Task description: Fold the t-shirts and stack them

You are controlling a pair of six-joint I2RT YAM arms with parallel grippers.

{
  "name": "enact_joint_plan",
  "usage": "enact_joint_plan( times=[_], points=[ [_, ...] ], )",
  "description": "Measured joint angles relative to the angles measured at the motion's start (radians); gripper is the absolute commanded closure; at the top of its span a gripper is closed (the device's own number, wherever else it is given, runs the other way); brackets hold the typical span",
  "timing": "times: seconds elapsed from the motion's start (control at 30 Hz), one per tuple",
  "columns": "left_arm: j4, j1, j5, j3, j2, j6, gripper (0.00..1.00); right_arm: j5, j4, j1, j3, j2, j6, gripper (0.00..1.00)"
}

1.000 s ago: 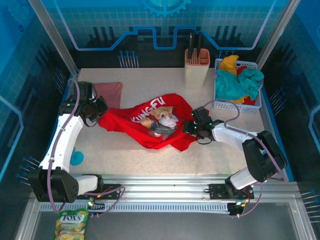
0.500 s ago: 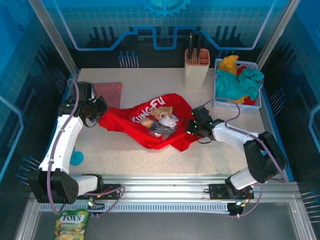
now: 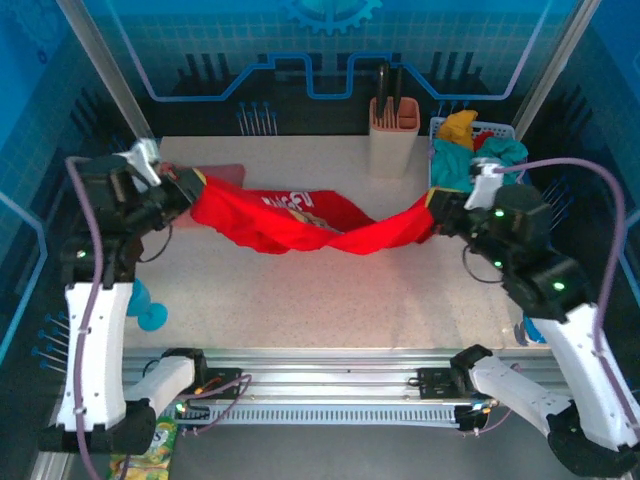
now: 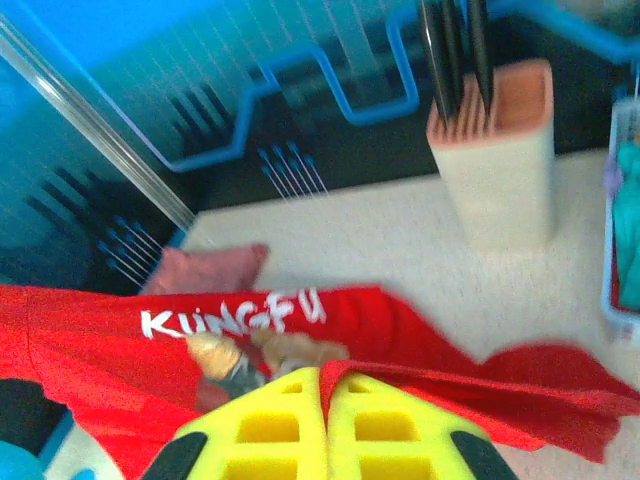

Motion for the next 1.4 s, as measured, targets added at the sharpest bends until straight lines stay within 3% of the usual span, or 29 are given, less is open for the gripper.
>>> enact_joint_plan(
  times=[0.2,0.47,0.7,0.93,1.1,1.17,1.33,1.4],
  points=[
    [-0.005,0.0,0.04,0.312,0.067,0.0,1.0,0.068,-0.12,0.0,0.264,0.045,-0.086,1.0],
    [-0.045,0.001,0.06,0.692,0.293,-0.014,1.0,0.151,-0.16,0.0,0.578,0.197,-0.179,1.0],
    [-0.052,0.008,0.095,0.73,0.421,-0.059,1.0,0.175,-0.158,-0.024,0.619,0.283,-0.193,1.0],
    [0.114,0.058,0.16,0.683,0.608,-0.166,1.0,0.0,-0.029,-0.243,0.46,0.421,-0.126,1.0],
    [0.307,0.063,0.219,0.728,0.837,-0.262,1.0,-0.077,0.117,-0.278,0.438,0.58,-0.103,1.0],
    [0.373,0.064,0.244,0.811,0.95,-0.319,1.0,-0.116,0.185,-0.283,0.447,0.626,-0.105,1.0],
    [0.488,0.065,0.285,1.268,1.27,-0.485,1.0,-0.21,0.296,-0.328,0.559,0.689,-0.106,1.0],
    [0.554,0.068,0.296,1.314,1.29,-0.544,1.0,-0.239,0.324,-0.353,0.587,0.677,-0.106,1.0]
  ],
)
